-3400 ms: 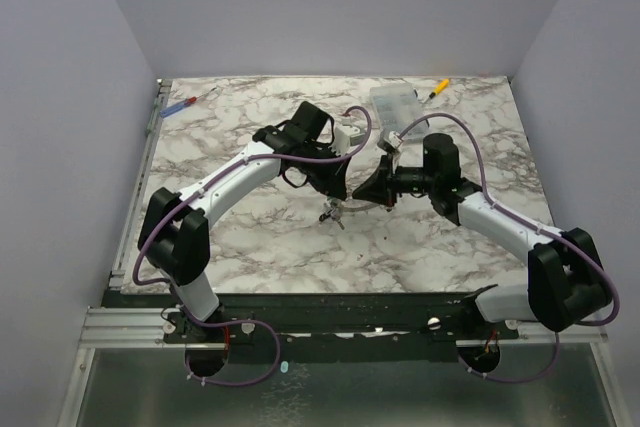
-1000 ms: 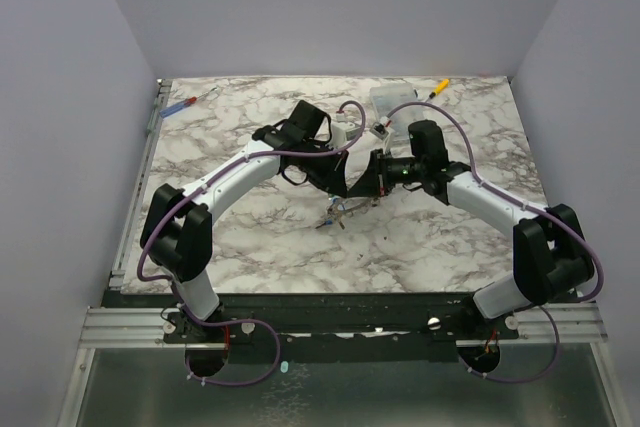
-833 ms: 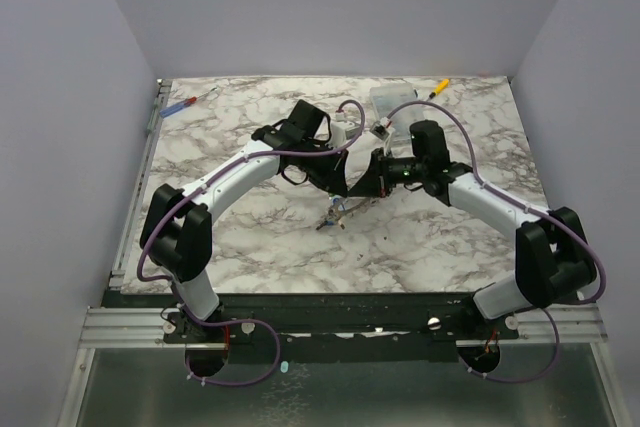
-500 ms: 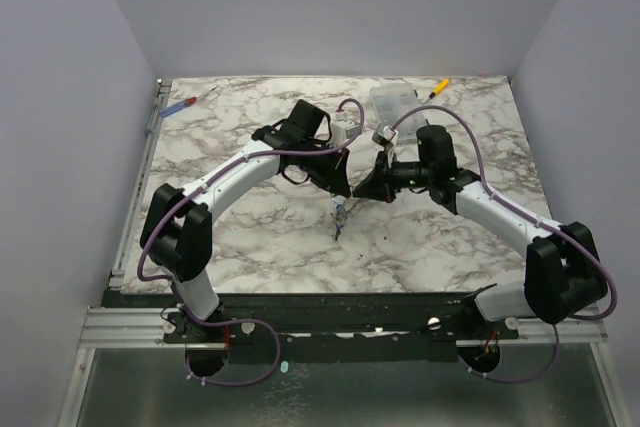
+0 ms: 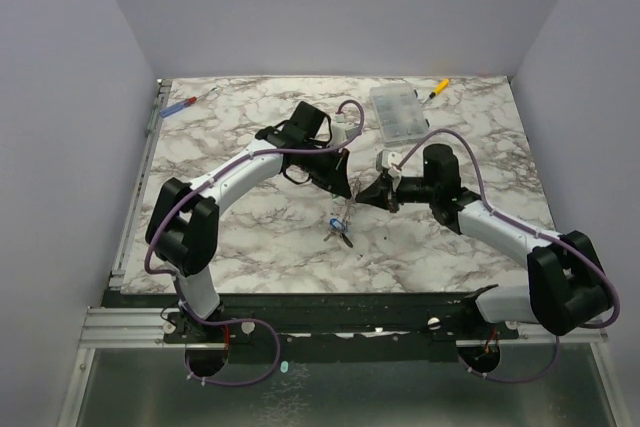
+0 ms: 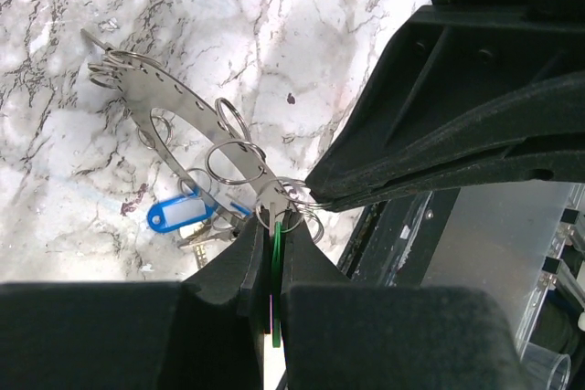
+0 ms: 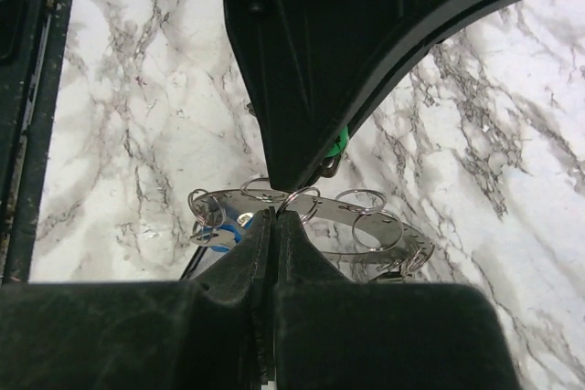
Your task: Remove the keys from the keyring
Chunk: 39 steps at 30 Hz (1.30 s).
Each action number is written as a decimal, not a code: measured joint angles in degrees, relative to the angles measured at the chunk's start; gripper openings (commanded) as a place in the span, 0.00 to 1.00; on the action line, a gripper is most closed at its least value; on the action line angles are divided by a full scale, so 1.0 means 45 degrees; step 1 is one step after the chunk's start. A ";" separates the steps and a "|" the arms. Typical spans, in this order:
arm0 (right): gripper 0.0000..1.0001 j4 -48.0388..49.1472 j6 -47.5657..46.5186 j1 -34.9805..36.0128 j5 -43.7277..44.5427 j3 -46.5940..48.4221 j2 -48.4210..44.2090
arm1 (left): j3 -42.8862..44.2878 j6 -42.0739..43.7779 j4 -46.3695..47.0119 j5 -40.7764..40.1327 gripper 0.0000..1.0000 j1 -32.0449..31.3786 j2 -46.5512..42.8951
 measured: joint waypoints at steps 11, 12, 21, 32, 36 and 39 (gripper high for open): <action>0.01 0.2098 -0.0758 0.0000 -0.0146 -0.0952 0.0000 | 0.0000 -0.0112 0.0170 -0.0005 0.00 0.0024 0.0151; 0.01 0.2142 -0.0748 0.0000 -0.0141 -0.0952 -0.0005 | 0.0000 -0.0107 0.0170 -0.0010 0.00 0.0024 0.0151; 0.01 0.1525 0.0257 -0.0155 0.0097 -0.0607 -0.0219 | 0.0000 0.0141 0.0092 -0.0058 0.00 0.0933 -0.0068; 0.01 -0.3900 0.0345 -0.0316 0.0957 0.1957 -0.1914 | -0.0500 0.0680 0.0131 -0.0699 0.00 0.3084 -0.0942; 0.00 -0.5620 0.0335 -0.0316 0.1025 0.2297 -0.2696 | -0.1035 0.0869 0.0199 -0.0801 0.00 0.3274 -0.1190; 0.01 -0.6664 0.0330 -0.0316 0.1039 0.2327 -0.3167 | -0.1559 0.0879 0.0345 -0.0884 0.00 0.3298 -0.1443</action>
